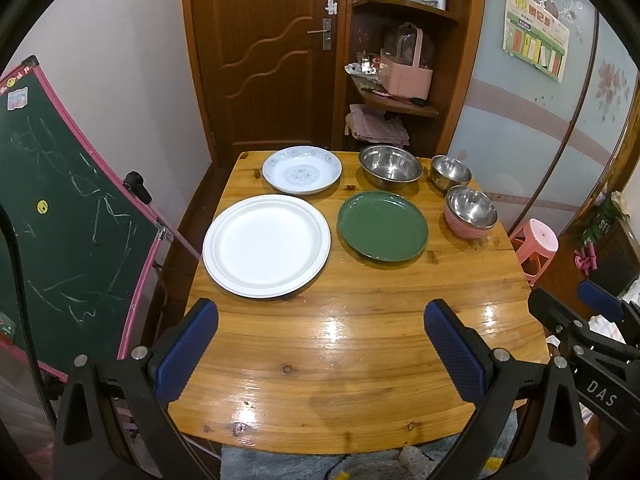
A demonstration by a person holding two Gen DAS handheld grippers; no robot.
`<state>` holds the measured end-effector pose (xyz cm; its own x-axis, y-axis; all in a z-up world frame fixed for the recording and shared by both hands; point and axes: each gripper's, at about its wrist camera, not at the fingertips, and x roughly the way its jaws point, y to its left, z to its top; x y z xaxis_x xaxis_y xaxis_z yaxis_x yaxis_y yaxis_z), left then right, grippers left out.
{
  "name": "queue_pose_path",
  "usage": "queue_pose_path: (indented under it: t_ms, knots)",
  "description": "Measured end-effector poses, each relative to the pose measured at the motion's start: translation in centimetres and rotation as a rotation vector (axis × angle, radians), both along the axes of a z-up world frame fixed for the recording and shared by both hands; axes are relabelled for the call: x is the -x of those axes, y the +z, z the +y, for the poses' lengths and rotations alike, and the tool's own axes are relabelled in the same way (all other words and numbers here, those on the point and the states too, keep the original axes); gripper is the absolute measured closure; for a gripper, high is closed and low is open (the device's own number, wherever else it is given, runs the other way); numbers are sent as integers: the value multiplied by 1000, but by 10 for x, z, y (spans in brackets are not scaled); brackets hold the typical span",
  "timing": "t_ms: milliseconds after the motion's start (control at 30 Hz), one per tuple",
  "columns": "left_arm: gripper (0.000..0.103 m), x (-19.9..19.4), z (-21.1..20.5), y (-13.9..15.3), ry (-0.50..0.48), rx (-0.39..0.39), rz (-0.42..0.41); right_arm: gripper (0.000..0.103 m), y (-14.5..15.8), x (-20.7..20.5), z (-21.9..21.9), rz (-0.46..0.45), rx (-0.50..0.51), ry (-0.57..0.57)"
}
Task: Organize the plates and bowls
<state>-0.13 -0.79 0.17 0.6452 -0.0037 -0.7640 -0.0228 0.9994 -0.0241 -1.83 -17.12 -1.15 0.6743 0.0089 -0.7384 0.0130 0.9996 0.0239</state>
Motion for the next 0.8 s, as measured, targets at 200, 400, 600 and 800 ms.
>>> queue_pose_path:
  t_ms: [200,400,600,800]
  knots:
    - [1,-1,2,1,0,3,-2,18,0,0,0,1,-2,0]
    - [1,-2,8,4,8,10,-5,18,0,1,-1,8,-7,1]
    - [1,-1,11,5,9,13,-8,18,0,1,-1,9,-11,3]
    - [1,0,11,5,8,13,-8,18,-1,0,-1,10,-12,2]
